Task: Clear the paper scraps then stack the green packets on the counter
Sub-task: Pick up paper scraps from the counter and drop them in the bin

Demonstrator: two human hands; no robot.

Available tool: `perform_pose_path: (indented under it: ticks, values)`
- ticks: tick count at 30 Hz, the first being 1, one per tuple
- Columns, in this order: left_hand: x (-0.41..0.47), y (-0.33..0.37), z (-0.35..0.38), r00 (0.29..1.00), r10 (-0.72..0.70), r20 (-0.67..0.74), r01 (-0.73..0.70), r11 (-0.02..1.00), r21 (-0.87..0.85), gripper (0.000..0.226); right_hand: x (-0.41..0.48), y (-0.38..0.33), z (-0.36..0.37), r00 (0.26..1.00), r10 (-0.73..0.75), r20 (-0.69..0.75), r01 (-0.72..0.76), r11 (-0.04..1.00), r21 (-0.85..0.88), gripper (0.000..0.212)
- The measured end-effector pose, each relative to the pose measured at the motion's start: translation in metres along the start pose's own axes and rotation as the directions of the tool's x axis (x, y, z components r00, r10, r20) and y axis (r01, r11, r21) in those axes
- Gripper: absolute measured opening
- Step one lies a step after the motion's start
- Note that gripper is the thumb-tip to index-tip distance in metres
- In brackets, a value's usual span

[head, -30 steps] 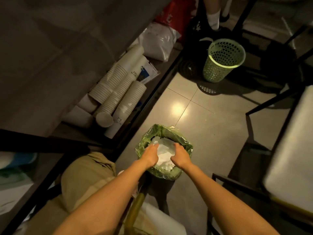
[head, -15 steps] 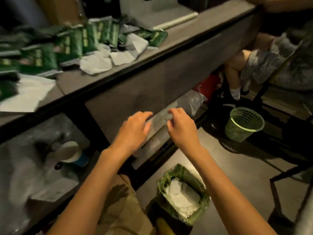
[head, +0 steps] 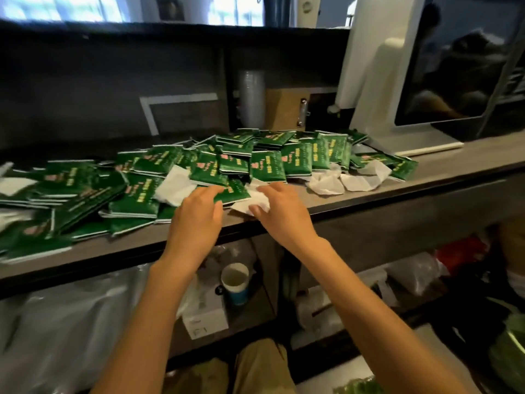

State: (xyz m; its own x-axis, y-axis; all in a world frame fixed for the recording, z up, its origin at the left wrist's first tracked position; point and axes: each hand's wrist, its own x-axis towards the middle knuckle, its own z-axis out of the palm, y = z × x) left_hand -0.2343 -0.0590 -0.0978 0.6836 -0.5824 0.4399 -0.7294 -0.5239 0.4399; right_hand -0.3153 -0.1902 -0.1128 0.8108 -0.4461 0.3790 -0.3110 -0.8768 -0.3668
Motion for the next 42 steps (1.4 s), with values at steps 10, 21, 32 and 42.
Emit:
perform_pose_path:
  ticks: [10, 21, 32, 42]
  values:
    - [0.039, -0.059, 0.008, 0.998, -0.057, -0.007, 0.058, 0.988, 0.146, 0.044, 0.033, -0.009, 0.013, 0.978, 0.2, 0.064, -0.194, 0.977, -0.088, 0.025]
    - [0.068, -0.065, 0.004, 0.991, -0.135, -0.022, 0.136, 0.968, 0.21, 0.018, 0.027, 0.0, 0.003, 0.976, 0.21, -0.052, -0.215, 0.964, -0.156, 0.012]
    - [0.032, -0.013, -0.009, 0.868, 0.052, -0.495, -0.007, 0.996, 0.093, 0.016, 0.012, 0.007, -0.004, 0.905, 0.026, -0.424, 0.008, 0.997, 0.076, 0.035]
    - [-0.027, 0.091, 0.074, 0.885, 0.359, -0.296, -0.448, 0.832, -0.327, 0.023, -0.084, 0.091, -0.008, 0.69, 0.033, -0.723, -0.001, 0.999, 0.045, 0.026]
